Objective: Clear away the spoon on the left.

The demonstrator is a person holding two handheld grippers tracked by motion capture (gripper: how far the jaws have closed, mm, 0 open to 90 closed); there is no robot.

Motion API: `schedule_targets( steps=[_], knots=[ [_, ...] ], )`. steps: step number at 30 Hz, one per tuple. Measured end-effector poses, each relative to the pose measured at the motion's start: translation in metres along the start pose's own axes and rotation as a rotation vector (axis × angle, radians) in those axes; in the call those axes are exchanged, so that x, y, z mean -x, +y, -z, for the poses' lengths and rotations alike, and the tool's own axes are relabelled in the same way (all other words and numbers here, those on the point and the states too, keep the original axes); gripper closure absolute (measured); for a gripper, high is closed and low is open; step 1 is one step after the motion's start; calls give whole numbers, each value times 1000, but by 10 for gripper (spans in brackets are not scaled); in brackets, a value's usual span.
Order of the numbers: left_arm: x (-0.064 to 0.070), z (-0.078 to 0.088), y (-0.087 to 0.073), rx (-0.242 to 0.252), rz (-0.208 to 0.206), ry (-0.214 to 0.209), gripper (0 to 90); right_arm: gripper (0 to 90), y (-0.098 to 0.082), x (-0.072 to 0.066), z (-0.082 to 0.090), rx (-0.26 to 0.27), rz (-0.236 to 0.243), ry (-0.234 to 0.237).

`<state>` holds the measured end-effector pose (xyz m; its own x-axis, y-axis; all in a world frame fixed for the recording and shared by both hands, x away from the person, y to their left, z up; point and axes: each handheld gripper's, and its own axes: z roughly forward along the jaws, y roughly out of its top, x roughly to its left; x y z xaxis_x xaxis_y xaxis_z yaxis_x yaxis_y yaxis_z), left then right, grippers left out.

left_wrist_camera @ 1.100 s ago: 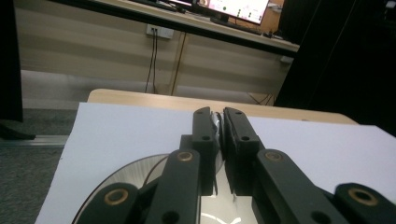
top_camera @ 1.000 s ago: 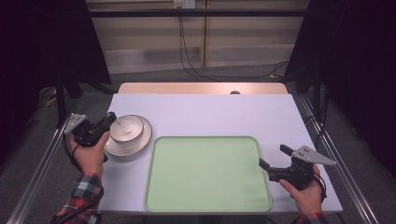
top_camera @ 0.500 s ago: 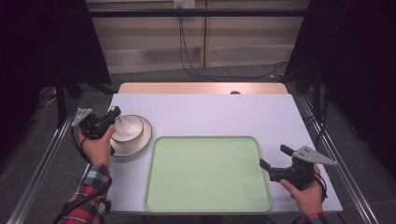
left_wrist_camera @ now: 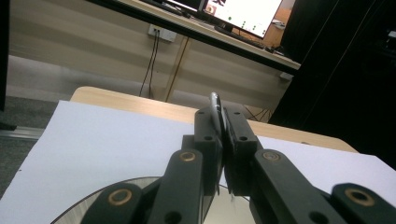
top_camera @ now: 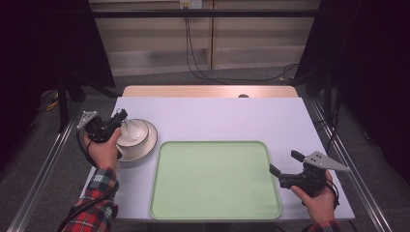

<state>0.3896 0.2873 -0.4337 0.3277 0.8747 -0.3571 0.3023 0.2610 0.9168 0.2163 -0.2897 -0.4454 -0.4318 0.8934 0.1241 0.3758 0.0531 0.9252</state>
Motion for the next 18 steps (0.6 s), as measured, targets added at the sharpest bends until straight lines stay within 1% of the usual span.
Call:
schedule_targets(
  steps=[1, 3, 6, 7, 8, 9, 10, 11, 12, 13, 14, 17, 18],
  knots=[
    [0, 1, 1, -8, -2, -16, 854, 11, 0, 0, 0, 1, 1, 0],
    [1, 2, 2, -16, -15, -10, 855, 10, 0, 0, 0, 2, 0, 1],
    [1, 4, 4, -8, -6, -8, 855, 10, 0, 1, 1, 0, 8, 1],
    [1, 5, 5, -11, -13, -21, 855, 10, 0, 1, 1, 0, 8, 0],
    [1, 6, 6, -17, -17, -13, 855, 10, 0, 1, 1, 0, 8, 1],
    [2, 6, 7, -3, -11, -14, 855, 9, 0, 1, 1, 0, 8, 1],
    [2, 8, 8, -11, -15, -27, 855, 9, 0, 0, 0, 3, -2, 0],
    [3, 9, 10, -18, -24, -15, 855, 9, 0, 0, 0, 2, 2, 1],
    [5, 9, 11, -10, -11, -22, 855, 9, 0, 0, 0, 1, 3, 1],
    [5, 10, 12, -19, -19, -23, 855, 8, 0, 0, 0, 1, 3, 3],
    [5, 11, 13, -19, -22, -33, 856, 8, 0, 0, 0, 1, 5, 4],
    [9, 13, 17, -23, -18, -42, 856, 7, 0, 0, 0, -2, 15, 8],
    [11, 14, 18, -16, -12, -48, 856, 6, 0, 0, 0, -1, 18, 11]
  ],
)
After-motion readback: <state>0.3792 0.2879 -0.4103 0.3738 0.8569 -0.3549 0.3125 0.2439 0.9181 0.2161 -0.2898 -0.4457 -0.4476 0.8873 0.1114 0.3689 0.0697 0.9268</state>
